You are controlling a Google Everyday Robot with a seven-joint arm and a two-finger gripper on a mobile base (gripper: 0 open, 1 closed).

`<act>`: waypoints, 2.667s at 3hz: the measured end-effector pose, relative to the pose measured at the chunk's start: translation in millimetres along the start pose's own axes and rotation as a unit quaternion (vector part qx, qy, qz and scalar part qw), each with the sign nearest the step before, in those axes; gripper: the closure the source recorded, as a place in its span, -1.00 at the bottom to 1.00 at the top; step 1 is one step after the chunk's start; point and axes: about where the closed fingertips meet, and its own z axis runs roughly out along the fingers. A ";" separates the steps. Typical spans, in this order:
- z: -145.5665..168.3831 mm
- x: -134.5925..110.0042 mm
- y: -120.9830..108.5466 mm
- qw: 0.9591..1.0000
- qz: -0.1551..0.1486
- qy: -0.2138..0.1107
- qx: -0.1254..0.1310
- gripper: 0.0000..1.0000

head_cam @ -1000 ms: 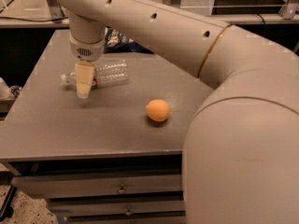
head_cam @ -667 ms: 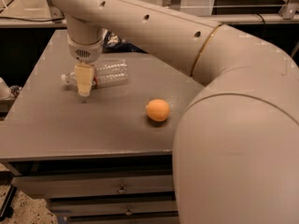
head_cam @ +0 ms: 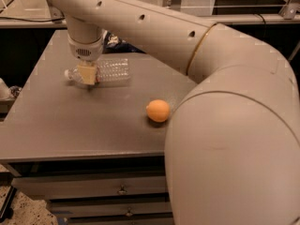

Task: Place water bottle upright

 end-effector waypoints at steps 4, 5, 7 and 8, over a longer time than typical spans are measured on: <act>-119.6 38.2 16.0 0.973 0.010 -0.207 0.103 1.00; -142.5 40.3 10.6 0.940 0.012 -0.314 0.134 1.00; -181.9 43.2 -28.3 0.836 0.049 -0.515 0.182 1.00; -176.5 45.7 -36.0 0.803 0.075 -0.568 0.166 1.00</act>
Offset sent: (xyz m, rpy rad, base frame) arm -0.0176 -0.0610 0.1127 0.2356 -0.2220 -0.0385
